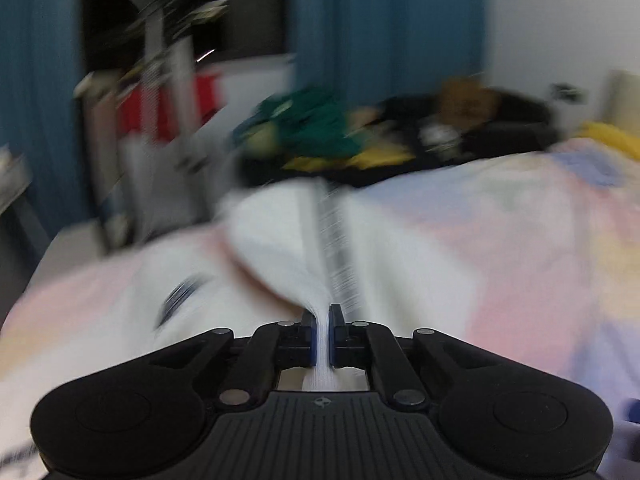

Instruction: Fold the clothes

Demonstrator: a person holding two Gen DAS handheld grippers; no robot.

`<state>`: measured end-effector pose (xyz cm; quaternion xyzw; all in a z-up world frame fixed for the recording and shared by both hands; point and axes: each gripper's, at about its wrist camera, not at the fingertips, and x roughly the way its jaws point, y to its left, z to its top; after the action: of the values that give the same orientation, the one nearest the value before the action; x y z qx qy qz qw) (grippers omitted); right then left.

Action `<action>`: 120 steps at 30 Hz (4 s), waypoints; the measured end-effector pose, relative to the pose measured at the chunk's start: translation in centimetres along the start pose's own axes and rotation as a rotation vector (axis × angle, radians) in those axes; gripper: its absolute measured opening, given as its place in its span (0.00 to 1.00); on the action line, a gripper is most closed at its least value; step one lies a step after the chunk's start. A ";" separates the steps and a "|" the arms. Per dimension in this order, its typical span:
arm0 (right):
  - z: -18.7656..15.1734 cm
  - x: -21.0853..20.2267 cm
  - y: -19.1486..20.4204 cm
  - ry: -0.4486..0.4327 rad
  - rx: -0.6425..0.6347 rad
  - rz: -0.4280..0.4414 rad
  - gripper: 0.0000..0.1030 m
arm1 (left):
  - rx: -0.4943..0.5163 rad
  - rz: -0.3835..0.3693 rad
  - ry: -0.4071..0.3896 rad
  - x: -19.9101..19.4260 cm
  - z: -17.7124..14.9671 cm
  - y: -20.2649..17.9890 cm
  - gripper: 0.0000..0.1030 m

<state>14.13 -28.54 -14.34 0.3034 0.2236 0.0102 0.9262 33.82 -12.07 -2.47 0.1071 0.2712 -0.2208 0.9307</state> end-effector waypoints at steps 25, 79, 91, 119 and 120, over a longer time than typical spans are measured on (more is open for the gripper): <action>1.5 -3.7 -0.6 -0.067 -0.032 0.126 0.87 | -0.070 -0.269 0.046 -16.5 -12.6 -7.9 0.37; -2.3 1.9 6.2 0.074 -0.389 0.089 0.76 | -0.457 0.207 -0.055 -28.7 -17.5 1.9 0.55; -6.4 10.8 9.7 0.111 -0.885 -0.046 0.53 | -0.513 0.230 0.008 -25.1 -18.7 3.1 0.56; 5.8 -2.1 -25.5 -0.132 0.780 -0.269 0.14 | -0.476 0.228 -0.063 -25.0 -18.0 3.1 0.56; 6.1 -2.3 -24.7 -0.134 0.737 -0.302 0.14 | -0.483 0.232 -0.058 -25.0 -18.0 3.2 0.56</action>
<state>11.69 -52.45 -23.06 0.5789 0.1936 -0.2265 0.7590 8.15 5.32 -3.36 -0.0940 0.2753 -0.0444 0.9557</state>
